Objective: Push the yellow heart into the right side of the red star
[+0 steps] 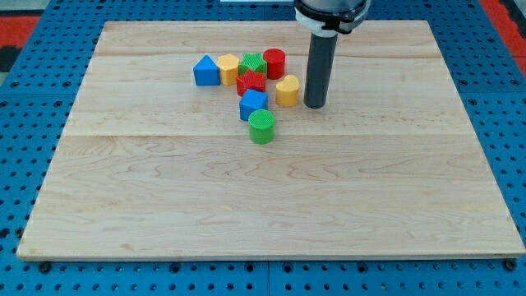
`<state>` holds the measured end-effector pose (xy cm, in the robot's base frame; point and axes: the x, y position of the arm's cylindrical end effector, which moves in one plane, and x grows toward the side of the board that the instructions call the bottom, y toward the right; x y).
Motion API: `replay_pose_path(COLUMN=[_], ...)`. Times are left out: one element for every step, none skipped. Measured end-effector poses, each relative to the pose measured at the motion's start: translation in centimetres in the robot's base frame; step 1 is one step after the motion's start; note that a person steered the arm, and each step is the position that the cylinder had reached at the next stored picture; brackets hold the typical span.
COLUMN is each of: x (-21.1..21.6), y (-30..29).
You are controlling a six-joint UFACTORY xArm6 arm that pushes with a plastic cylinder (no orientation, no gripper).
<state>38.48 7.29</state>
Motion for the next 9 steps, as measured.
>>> replay_pose_path(x=[-0.1,-0.5,-1.5,-2.7,-2.7,-2.5,-2.5,-2.5,-2.5], y=[0.0,0.0,0.0,0.0,0.0,0.0,0.0,-0.9,-3.2])
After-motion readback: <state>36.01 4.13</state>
